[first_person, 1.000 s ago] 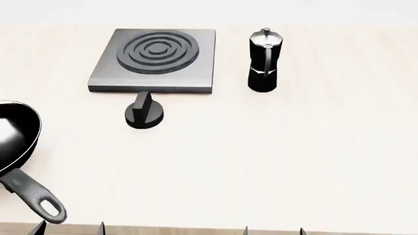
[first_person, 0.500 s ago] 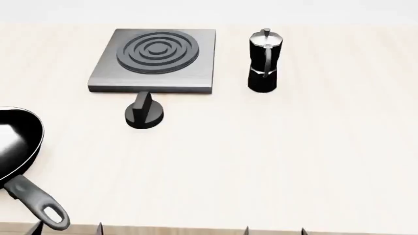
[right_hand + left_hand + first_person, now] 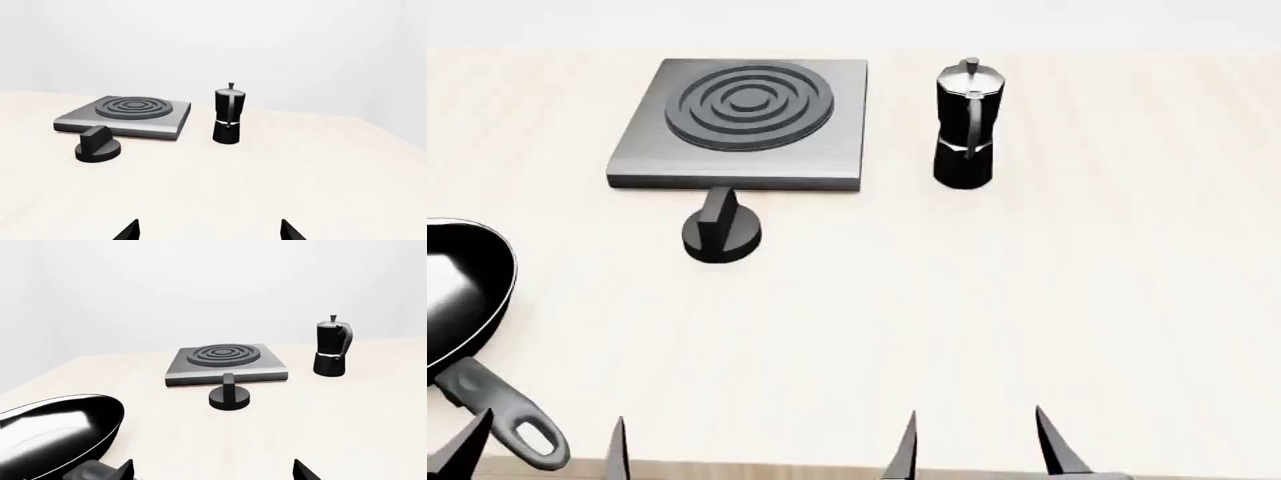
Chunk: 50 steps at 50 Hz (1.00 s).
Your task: Turn on the stove.
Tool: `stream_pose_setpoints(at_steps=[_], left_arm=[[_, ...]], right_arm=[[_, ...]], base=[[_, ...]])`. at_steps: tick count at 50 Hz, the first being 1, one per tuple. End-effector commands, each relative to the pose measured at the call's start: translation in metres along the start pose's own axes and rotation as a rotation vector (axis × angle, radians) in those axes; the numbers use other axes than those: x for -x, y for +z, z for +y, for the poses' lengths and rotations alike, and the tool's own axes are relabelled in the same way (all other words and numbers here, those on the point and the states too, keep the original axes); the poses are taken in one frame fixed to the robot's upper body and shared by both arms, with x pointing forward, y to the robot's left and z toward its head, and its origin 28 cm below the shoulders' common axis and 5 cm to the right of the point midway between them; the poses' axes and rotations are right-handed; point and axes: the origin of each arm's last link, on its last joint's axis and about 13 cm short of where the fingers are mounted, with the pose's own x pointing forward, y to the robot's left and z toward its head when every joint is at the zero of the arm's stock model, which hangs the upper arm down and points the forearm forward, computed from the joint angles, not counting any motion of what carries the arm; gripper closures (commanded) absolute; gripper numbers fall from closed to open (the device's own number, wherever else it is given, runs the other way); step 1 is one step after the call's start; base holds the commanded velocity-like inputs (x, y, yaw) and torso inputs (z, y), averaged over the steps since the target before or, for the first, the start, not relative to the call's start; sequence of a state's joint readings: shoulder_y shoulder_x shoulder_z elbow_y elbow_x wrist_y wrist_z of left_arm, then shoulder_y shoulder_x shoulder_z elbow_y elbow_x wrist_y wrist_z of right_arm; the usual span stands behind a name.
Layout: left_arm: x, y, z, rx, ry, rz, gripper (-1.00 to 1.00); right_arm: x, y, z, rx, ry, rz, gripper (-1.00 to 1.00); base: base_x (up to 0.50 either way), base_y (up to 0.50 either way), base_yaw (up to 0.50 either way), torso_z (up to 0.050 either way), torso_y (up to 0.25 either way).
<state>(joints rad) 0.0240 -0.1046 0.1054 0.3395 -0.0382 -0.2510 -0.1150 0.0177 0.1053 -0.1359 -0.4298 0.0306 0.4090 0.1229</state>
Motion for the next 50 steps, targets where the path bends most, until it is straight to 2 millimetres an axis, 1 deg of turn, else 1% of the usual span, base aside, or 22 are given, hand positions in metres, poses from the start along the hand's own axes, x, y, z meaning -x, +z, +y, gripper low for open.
stream_pose_setpoints(at_steps=[1, 10, 21, 34, 50], left_arm=[[-0.004, 0.029, 0.0, 0.015, -0.011, -0.059, -1.0], [-0.014, 0.056, 0.001, 0.017, -0.023, -0.13, -1.0], [-0.02, 0.08, 0.002, 0.023, -0.024, -0.192, -1.0], [-0.024, 0.091, 0.003, 0.022, -0.002, -0.233, -1.0], [-0.026, 0.1, 0.003, 0.038, 0.005, -0.252, -1.0]], right_arm=[[0.003, 0.036, -0.001, 0.014, 0.019, -0.072, -1.0], [0.005, 0.061, -0.009, 0.03, 0.008, -0.129, -1.0], [0.004, 0.079, -0.01, 0.023, 0.012, -0.18, -1.0], [0.005, 0.1, -0.008, 0.039, 0.03, -0.247, -1.0], [0.002, 0.11, -0.011, 0.02, 0.012, -0.291, -1.0]], base=[[0.0, 0.0, 0.0, 0.0, 0.0], [0.0, 0.0, 0.0, 0.0, 0.0], [0.0, 0.0, 0.0, 0.0, 0.0], [0.0, 0.0, 0.0, 0.0, 0.0], [0.0, 0.0, 0.0, 0.0, 0.0]])
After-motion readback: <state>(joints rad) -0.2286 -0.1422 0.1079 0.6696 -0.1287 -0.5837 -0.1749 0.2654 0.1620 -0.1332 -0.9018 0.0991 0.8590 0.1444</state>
